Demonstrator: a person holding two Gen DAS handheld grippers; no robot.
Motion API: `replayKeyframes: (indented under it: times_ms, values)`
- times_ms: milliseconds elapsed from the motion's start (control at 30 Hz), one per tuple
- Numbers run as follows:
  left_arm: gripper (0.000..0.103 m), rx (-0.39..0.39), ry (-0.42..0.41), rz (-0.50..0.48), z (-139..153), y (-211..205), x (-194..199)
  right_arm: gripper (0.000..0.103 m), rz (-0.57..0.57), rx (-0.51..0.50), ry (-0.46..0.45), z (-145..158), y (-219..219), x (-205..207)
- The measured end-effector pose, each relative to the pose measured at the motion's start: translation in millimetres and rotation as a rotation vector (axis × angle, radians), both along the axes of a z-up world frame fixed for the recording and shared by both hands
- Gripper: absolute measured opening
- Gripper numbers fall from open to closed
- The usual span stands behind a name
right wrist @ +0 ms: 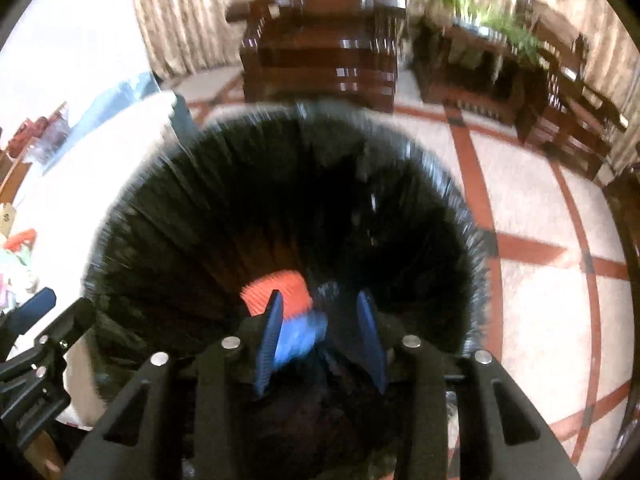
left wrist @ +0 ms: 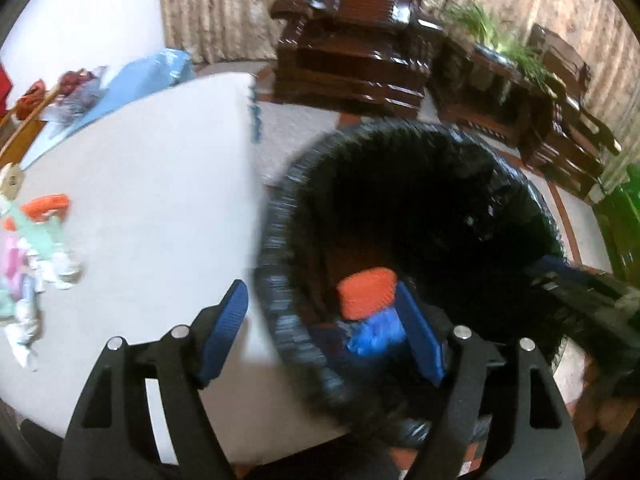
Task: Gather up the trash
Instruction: 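Carry both items over the bin and open both grippers to drop them, then grasp the mint-green rubber glove with the left gripper and lift it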
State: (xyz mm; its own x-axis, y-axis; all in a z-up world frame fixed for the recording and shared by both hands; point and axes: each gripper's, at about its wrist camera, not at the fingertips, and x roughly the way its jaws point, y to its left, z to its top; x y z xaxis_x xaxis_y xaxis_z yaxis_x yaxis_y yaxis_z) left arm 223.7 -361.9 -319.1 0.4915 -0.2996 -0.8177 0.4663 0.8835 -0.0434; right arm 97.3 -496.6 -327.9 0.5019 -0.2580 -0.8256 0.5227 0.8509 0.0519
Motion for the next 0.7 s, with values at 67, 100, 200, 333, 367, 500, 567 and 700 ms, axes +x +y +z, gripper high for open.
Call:
replayKeyframes:
  times_ms: [67, 100, 200, 333, 367, 500, 567, 700]
  values:
    - [0.078, -0.017, -0.027, 0.041, 15.5, 30.3, 0.3, 0.038, 0.040, -0.033, -0.053, 24.2, 19.4, -2.3]
    - [0.080, -0.027, -0.035, 0.065, 22.9, 47.1, 0.9, 0.039, 0.061, -0.039, -0.077, 33.0, 30.0, -2.4]
    - [0.083, -0.033, -0.080, 0.145, 41.3, 103.3, 2.6, 0.042, 0.161, -0.044, -0.141, 54.8, 73.8, 2.3]
    - [0.084, -0.011, -0.132, 0.262, 54.5, 187.1, 5.2, 0.042, 0.298, -0.052, -0.205, 66.9, 143.0, 11.5]
    - [0.084, -0.004, -0.147, 0.306, 57.5, 214.8, 5.5, 0.042, 0.335, -0.054, -0.218, 68.2, 164.1, 16.2]
    - [0.086, 0.020, -0.190, 0.428, 67.1, 290.8, 7.6, 0.042, 0.449, -0.036, -0.239, 69.1, 231.4, 34.5]
    - [0.086, 0.019, -0.194, 0.483, 69.9, 324.0, 11.9, 0.042, 0.491, -0.021, -0.246, 68.6, 256.3, 46.0]
    - [0.086, -0.003, -0.179, 0.549, 66.3, 362.4, 21.0, 0.042, 0.548, -0.049, -0.253, 64.2, 302.4, 65.6]
